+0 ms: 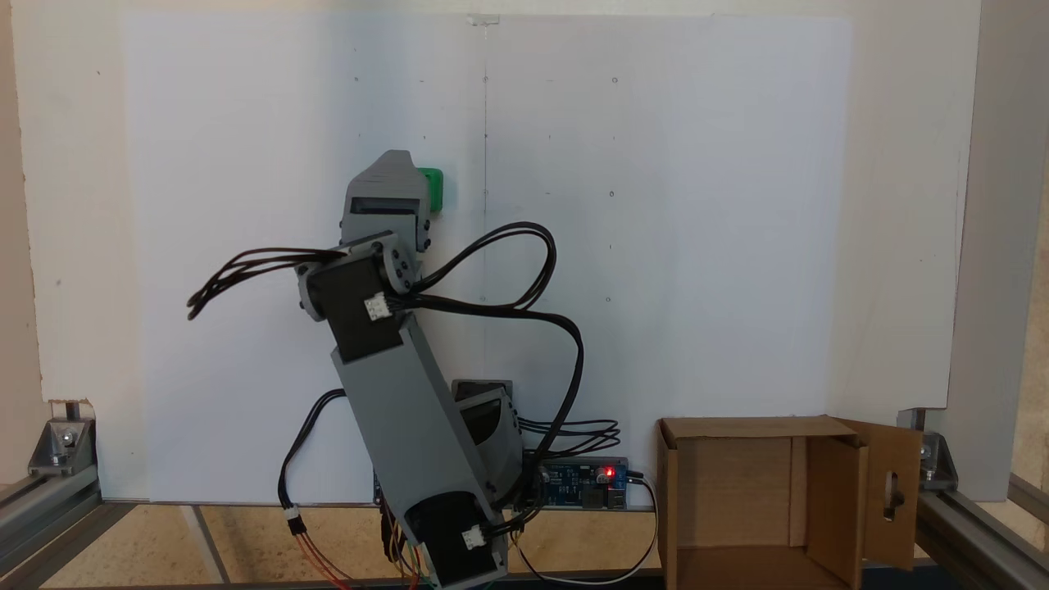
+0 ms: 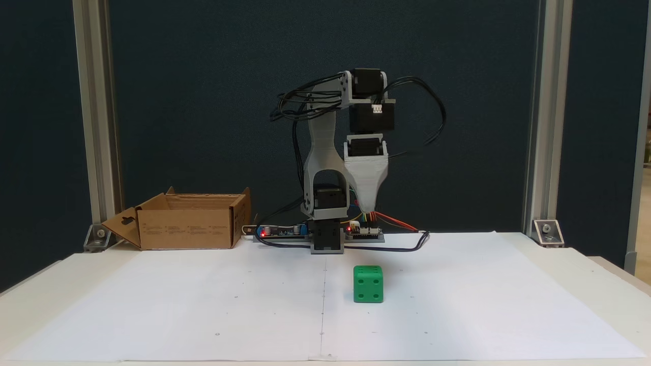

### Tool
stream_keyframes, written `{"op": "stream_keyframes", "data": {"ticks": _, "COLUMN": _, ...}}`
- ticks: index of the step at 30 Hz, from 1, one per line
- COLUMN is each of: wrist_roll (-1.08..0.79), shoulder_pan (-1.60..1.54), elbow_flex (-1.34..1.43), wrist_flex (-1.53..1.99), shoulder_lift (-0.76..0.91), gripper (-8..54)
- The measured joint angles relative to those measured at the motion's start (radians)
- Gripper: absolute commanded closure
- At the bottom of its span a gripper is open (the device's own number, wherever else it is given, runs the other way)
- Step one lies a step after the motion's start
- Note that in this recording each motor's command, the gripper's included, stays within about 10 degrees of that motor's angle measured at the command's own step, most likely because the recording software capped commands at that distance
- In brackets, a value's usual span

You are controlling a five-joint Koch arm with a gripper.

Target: Grasp a green dice and put it in the bin.

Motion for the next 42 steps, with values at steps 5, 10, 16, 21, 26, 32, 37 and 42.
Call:
{"op": "stream_keyframes", "data": {"ticks": 5, "wrist_roll": 0.0, "shoulder_pan": -0.003, "elbow_flex": 0.029, "wrist_flex": 0.0, "shoulder_lift": -0.002, "gripper": 2.3}}
{"op": "stream_keyframes", "data": {"ticks": 10, "wrist_roll": 0.002, "shoulder_pan": -0.005, "elbow_flex": 0.044, "wrist_flex": 0.0, "shoulder_lift": -0.006, "gripper": 2.3}}
{"op": "stream_keyframes", "data": {"ticks": 16, "wrist_roll": 0.002, "shoulder_pan": -0.005, "elbow_flex": 0.057, "wrist_flex": -0.014, "shoulder_lift": -0.035, "gripper": 2.2}}
{"op": "stream_keyframes", "data": {"ticks": 21, "wrist_roll": 0.002, "shoulder_pan": -0.005, "elbow_flex": 0.11, "wrist_flex": -0.097, "shoulder_lift": -0.055, "gripper": 2.1}}
{"op": "stream_keyframes", "data": {"ticks": 26, "wrist_roll": 0.002, "shoulder_pan": -0.005, "elbow_flex": 0.126, "wrist_flex": -0.127, "shoulder_lift": -0.077, "gripper": 2.1}}
{"op": "stream_keyframes", "data": {"ticks": 32, "wrist_roll": 0.002, "shoulder_pan": 0.006, "elbow_flex": 0.126, "wrist_flex": -0.133, "shoulder_lift": -0.12, "gripper": 2.2}}
{"op": "stream_keyframes", "data": {"ticks": 37, "wrist_roll": 0.002, "shoulder_pan": 0.021, "elbow_flex": 0.129, "wrist_flex": -0.16, "shoulder_lift": -0.173, "gripper": 2.2}}
{"op": "stream_keyframes", "data": {"ticks": 42, "wrist_roll": 0.002, "shoulder_pan": 0.032, "elbow_flex": 0.133, "wrist_flex": -0.195, "shoulder_lift": -0.219, "gripper": 2.3}}
